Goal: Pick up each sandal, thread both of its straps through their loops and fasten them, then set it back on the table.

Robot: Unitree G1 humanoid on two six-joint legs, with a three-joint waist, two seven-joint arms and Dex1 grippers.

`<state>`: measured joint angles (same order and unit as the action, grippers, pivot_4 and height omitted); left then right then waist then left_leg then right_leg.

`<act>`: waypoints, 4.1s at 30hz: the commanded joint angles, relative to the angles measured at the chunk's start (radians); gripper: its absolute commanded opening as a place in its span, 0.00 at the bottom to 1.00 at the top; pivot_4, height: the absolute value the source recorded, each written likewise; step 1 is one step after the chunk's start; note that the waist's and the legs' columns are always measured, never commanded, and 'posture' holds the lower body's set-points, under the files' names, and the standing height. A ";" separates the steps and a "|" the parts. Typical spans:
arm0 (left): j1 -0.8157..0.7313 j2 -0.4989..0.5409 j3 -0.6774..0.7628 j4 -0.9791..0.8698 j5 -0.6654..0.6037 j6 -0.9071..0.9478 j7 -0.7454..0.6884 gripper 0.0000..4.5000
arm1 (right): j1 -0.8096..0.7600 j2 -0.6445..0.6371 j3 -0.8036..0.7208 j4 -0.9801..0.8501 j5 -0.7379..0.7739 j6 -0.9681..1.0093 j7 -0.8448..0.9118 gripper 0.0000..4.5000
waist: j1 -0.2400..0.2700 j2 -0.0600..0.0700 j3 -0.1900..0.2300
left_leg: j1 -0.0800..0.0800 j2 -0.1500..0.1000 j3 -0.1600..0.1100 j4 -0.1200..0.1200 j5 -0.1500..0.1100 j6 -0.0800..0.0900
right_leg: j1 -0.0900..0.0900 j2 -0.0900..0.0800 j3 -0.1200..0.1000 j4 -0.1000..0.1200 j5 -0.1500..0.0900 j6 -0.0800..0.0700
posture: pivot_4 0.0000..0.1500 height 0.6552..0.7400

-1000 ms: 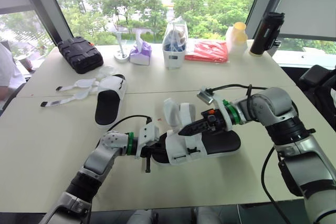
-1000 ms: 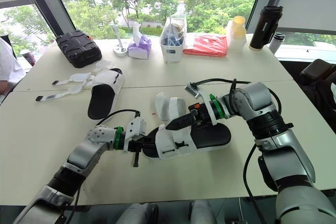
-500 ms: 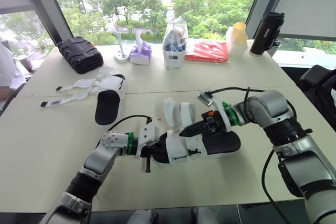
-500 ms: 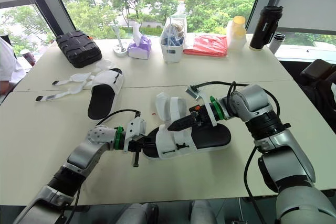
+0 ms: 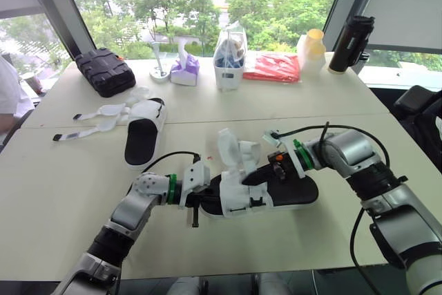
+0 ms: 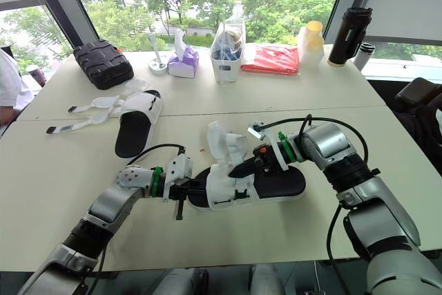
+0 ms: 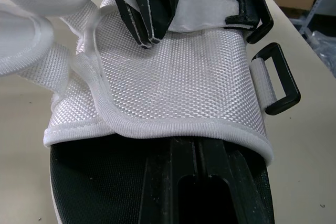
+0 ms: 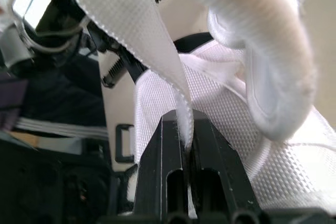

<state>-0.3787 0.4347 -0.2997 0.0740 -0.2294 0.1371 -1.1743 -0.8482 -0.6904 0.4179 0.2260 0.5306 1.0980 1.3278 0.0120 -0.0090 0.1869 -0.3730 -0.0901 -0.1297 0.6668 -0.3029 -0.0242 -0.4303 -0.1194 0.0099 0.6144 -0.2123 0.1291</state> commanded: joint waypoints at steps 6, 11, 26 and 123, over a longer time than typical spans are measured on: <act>0.017 0.012 -0.018 0.010 0.023 0.012 0.003 0.00 | 0.015 -0.041 -0.038 -0.138 0.012 0.020 0.006 0.01 | 0.001 0.000 0.000 | 0.000 0.000 0.000 0.000 0.000 0.000 | 0.000 0.000 0.000 0.000 0.000 0.000 | 1.00 1.00; 0.013 0.008 -0.019 0.015 0.023 0.011 0.002 0.00 | 0.041 -0.051 -0.059 -0.229 0.036 0.045 -0.009 0.01 | 0.001 0.000 0.000 | 0.000 0.000 0.000 0.000 0.000 0.000 | 0.000 0.000 0.000 0.000 0.000 0.000 | 1.00 1.00; 0.009 0.007 -0.025 0.018 0.021 0.014 -0.005 0.00 | 0.149 -0.054 -0.081 -0.392 0.033 -0.030 -0.069 0.01 | -0.002 0.000 0.000 | 0.000 0.000 0.000 -0.001 0.000 0.000 | 0.000 0.000 0.000 -0.001 0.000 0.000 | 1.00 1.00; 0.012 -0.019 -0.046 0.046 0.040 -0.006 0.019 0.00 | 0.444 -0.100 -0.281 -0.677 0.374 0.202 -0.456 0.01 | 0.001 -0.001 -0.001 | 0.001 0.001 0.000 0.000 0.000 0.001 | 0.002 0.000 -0.001 -0.002 0.000 0.000 | 1.00 1.00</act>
<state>-0.3791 0.4116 -0.3124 0.0988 -0.2244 0.1209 -1.1539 -0.3873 -0.7924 0.1432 -0.4254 0.8853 1.3066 0.8573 0.0134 -0.0099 0.1858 -0.3720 -0.0890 -0.1298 0.6669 -0.3033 -0.0233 -0.4279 -0.1190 0.0094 0.6126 -0.2126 0.1296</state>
